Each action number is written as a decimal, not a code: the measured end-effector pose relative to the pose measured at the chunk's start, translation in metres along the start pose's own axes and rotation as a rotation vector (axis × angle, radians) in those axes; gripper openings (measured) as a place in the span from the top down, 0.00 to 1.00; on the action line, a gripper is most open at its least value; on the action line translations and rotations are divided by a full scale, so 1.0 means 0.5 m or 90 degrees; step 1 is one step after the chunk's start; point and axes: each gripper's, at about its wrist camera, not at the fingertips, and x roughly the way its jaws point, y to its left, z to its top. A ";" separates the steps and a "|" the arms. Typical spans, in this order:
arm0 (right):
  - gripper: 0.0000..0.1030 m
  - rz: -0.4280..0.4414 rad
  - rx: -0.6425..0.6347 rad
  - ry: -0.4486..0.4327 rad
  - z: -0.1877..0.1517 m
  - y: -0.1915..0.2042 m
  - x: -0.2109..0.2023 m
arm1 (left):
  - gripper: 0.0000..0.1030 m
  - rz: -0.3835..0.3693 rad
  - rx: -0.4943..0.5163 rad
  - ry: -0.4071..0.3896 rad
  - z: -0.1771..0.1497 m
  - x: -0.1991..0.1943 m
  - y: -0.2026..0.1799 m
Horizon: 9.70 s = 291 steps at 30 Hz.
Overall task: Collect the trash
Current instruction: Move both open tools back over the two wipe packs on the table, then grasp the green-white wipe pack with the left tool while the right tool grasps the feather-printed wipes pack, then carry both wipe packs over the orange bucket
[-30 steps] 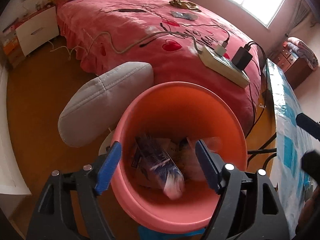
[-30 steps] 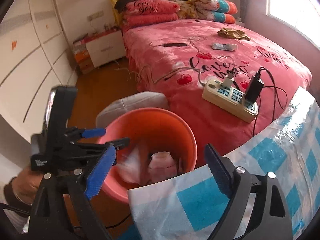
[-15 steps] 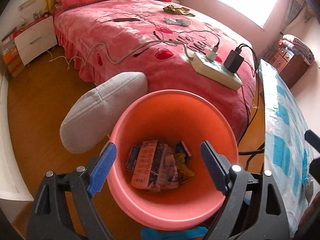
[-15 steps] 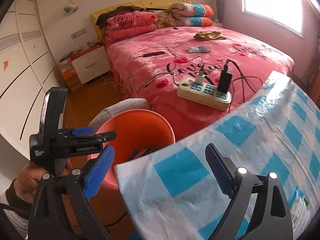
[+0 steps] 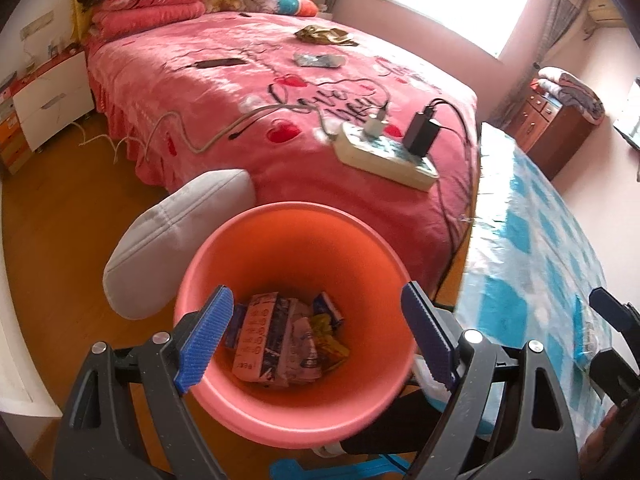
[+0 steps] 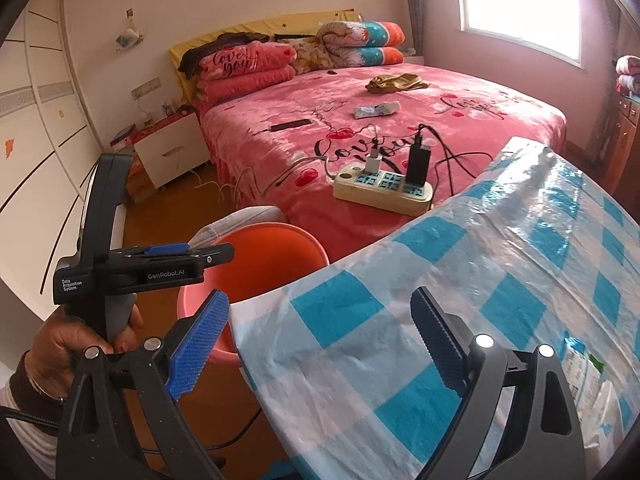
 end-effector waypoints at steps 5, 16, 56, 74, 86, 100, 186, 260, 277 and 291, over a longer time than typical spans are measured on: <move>0.11 -0.017 0.007 -0.016 -0.011 -0.014 -0.035 | 0.16 -0.021 0.024 -0.007 -0.004 -0.017 -0.044; 0.11 -0.049 0.040 -0.043 -0.052 -0.057 -0.103 | 0.15 -0.050 0.078 -0.012 -0.022 -0.042 -0.133; 0.11 -0.146 0.200 -0.117 -0.254 -0.265 -0.313 | 0.15 -0.119 0.277 0.000 -0.128 -0.103 -0.435; 0.11 -0.198 0.294 -0.119 -0.348 -0.383 -0.387 | 0.15 -0.158 0.378 0.039 -0.193 -0.093 -0.582; 0.11 -0.187 0.316 -0.093 -0.381 -0.417 -0.383 | 0.15 -0.159 0.415 0.066 -0.211 -0.052 -0.661; 0.11 -0.157 0.284 -0.047 -0.369 -0.437 -0.349 | 0.15 -0.137 0.417 0.102 -0.205 0.011 -0.696; 0.34 -0.243 0.203 0.032 -0.306 -0.438 -0.243 | 0.57 -0.175 0.425 0.048 -0.185 0.044 -0.674; 0.36 -0.105 0.020 0.075 -0.081 -0.173 -0.037 | 0.57 -0.028 0.190 -0.047 0.010 0.002 -0.210; 0.36 -0.030 -0.069 0.097 0.004 -0.048 0.070 | 0.57 0.028 0.121 -0.021 0.016 0.046 -0.081; 0.36 0.025 -0.141 0.108 0.057 0.061 0.150 | 0.57 0.064 0.071 0.005 0.005 0.080 0.007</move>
